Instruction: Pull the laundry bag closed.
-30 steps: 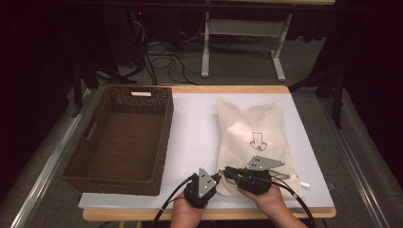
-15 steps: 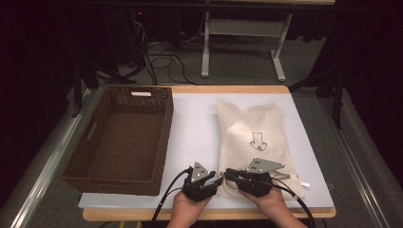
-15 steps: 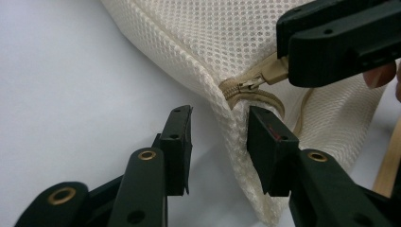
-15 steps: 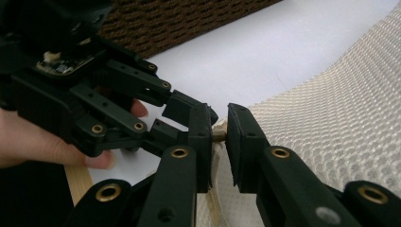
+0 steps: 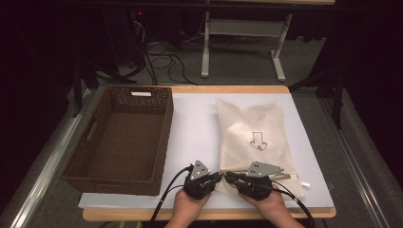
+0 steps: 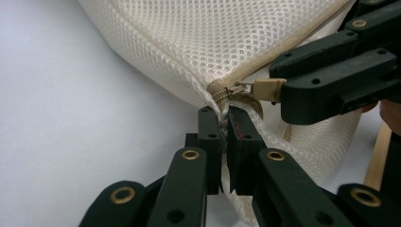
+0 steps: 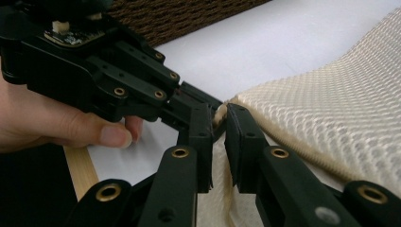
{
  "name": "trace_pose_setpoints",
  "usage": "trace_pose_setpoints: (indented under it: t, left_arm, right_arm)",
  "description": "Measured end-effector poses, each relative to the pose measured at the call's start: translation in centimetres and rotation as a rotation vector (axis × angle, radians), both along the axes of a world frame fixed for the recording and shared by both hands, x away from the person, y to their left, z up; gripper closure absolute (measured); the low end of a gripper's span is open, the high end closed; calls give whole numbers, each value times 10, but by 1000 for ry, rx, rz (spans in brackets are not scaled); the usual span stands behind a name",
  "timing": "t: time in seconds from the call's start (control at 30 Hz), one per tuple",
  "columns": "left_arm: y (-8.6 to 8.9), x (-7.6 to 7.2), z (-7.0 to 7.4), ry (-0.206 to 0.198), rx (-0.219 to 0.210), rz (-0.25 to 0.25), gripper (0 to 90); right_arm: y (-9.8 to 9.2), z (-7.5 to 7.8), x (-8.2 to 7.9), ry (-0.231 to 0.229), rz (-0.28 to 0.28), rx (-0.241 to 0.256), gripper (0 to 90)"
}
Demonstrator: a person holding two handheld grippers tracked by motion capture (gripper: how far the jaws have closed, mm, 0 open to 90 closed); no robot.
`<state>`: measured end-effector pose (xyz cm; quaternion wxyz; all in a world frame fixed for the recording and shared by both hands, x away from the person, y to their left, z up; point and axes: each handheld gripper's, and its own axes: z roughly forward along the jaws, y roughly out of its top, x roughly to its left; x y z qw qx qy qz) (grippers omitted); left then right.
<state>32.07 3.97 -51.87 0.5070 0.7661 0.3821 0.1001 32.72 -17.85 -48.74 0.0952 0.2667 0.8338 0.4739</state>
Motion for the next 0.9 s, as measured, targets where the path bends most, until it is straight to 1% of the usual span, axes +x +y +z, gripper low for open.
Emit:
trace_pose_setpoints:
  t: [0.07,0.17,0.2,0.33,0.4,0.5,0.7,0.73,0.8,0.9]
  left_arm:
    - [0,-1,1,-16,0,7,853]
    - [-2,-4,2,-42,23,8,852]
    - [-4,-5,2,-58,36,9,852]
    - [-6,-7,3,-75,55,2,852]
    - [-7,-8,3,-77,64,-1,852]
    - [-7,-8,3,-79,66,-2,852]
    - [-6,-8,4,-77,63,-2,851]
    - [-6,-8,4,-76,62,-4,851]
    - [-5,-8,4,-75,56,-3,851]
    - [-3,-7,5,-65,32,1,853]
  right_arm:
    - [-1,0,-1,4,1,3,814]
    - [-2,1,0,4,-1,10,803]
    - [-3,1,0,6,-4,15,794]
    - [-3,1,3,21,-13,32,785]
    - [-3,1,5,30,-21,37,787]
    - [-2,1,7,39,-26,45,810]
    - [-3,1,8,42,-23,47,870]
    - [-3,1,8,37,-21,46,872]
    - [-3,2,7,28,-23,44,877]
    - [-4,2,7,16,-23,45,879]
